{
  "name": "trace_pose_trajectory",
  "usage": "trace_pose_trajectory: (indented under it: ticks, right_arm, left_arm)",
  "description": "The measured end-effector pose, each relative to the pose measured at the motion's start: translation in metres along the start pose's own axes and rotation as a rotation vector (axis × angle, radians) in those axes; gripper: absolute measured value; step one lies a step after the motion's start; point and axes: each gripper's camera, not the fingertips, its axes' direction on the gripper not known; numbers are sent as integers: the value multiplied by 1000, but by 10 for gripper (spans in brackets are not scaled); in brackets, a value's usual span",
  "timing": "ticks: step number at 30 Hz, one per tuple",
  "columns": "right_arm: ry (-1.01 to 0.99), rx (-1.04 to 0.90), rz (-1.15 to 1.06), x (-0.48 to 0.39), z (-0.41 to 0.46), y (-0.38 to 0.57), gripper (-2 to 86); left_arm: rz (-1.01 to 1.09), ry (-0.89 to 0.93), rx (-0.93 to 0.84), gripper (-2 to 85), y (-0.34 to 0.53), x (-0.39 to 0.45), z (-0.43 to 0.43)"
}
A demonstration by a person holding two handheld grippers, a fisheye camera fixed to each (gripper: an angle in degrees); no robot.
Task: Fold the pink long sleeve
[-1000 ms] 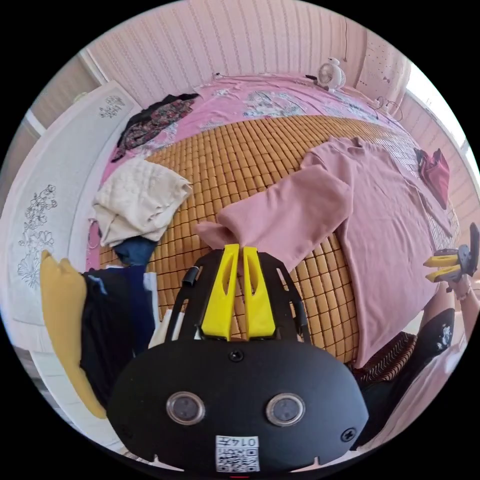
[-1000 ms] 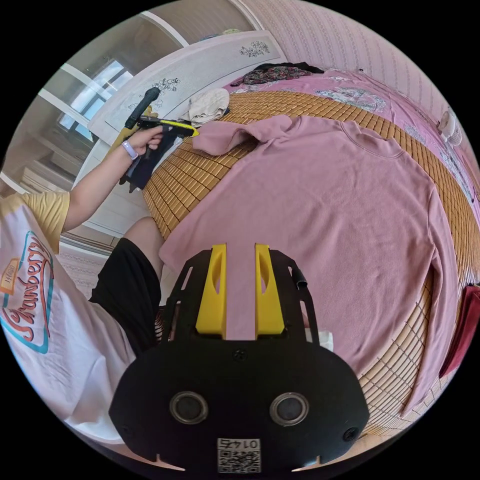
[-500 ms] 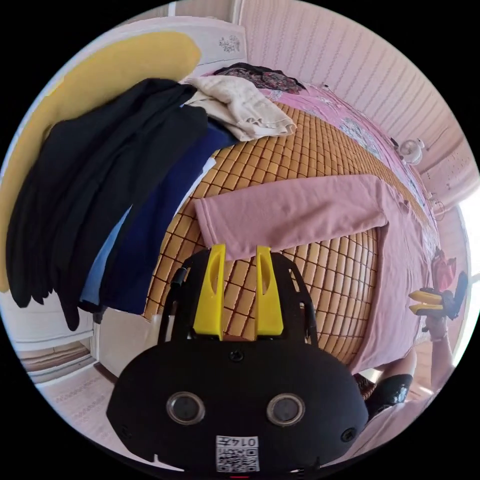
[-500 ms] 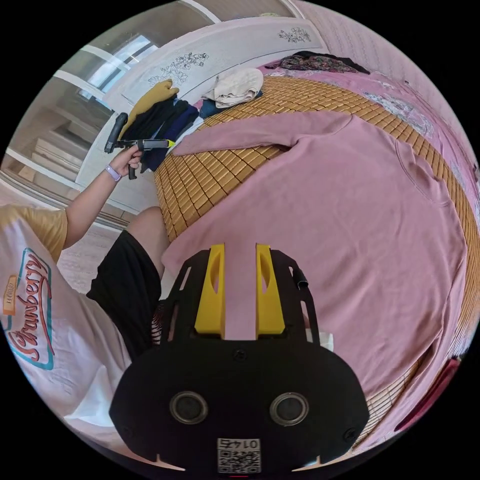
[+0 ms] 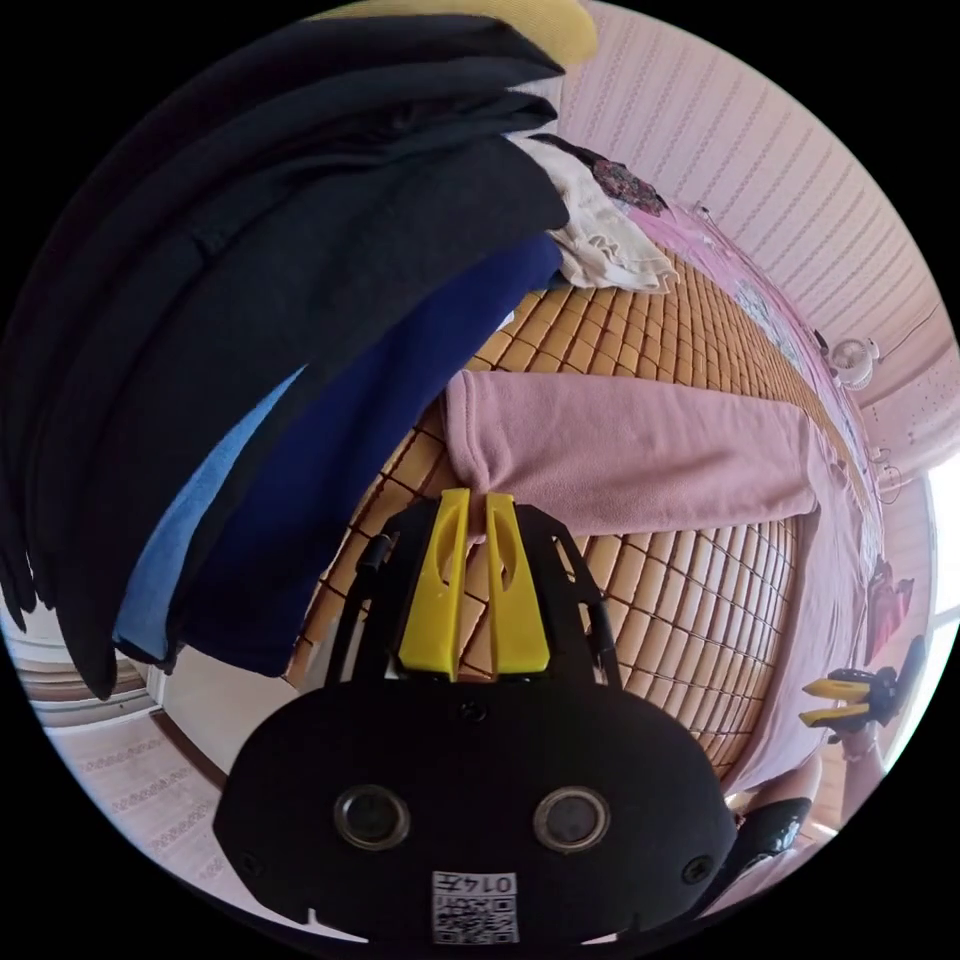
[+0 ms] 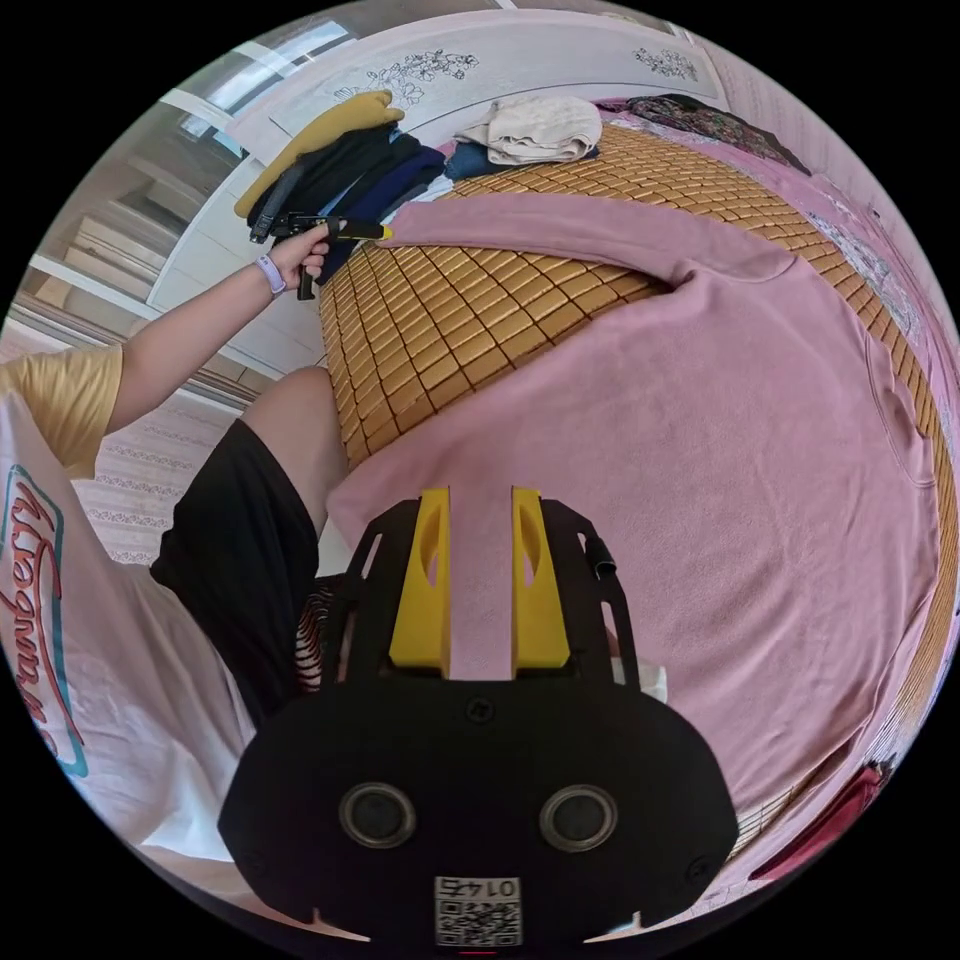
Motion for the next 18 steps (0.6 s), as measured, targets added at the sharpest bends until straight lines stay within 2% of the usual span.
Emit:
trace_pose_trajectory:
  ticks: [2,7,9,12,16,18]
  right_arm:
    - [-6,-15,4,-1,3,0,91]
    - [156,-20,-153,-24,-1,-52,81]
    - [269,56,-205,-37,-6,-99,90]
    - [338,157,-241,-51,-3,-160,115]
    - [336,105,-278,-65,30,-225,123]
    - [365,20,-327,-77,64,-252,120]
  left_arm:
    - [-19,3,18,30,3,-4,1]
    - [-58,49,66,34,10,-24,7]
    - [-60,66,70,33,11,-31,9]
    - [-59,82,73,30,14,-41,12]
    - [-87,111,89,22,21,-56,17]
    - [-98,121,101,16,26,-62,18]
